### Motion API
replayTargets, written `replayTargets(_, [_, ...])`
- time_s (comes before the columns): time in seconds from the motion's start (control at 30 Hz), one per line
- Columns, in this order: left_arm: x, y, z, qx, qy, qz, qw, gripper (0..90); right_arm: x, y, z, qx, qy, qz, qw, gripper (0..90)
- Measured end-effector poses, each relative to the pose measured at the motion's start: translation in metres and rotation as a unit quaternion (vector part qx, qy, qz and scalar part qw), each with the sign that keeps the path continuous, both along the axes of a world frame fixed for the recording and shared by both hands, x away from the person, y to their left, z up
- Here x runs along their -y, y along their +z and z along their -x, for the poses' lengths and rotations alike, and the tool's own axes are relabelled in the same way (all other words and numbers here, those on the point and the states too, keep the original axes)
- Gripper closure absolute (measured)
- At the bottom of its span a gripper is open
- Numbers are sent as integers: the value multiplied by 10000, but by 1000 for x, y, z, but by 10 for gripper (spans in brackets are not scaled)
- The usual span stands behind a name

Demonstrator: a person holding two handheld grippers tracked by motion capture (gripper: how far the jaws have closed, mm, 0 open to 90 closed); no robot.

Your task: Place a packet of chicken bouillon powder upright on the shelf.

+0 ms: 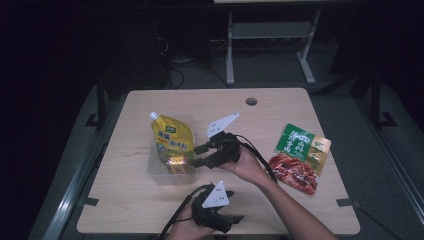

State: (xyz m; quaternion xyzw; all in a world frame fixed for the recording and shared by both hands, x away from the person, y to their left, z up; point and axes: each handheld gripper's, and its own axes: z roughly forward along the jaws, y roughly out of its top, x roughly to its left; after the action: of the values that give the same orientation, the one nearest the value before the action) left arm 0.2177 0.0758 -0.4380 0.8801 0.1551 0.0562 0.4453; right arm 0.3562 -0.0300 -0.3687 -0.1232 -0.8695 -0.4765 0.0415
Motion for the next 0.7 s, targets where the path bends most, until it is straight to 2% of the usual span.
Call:
replayTargets(0.4, [0,3,-4,49,57,40,10000,273,31,3,-1,-172,-238,-19,9996,429])
replayTargets(0.5, [0,3,-5,71,23,-20,10000,273,40,4,-1,-174,-325,-22,9993,423])
replayTargets(0.7, [1,3,-5,82,38,4,10000,273,58,6,-2,-190,-500,52,9986,401])
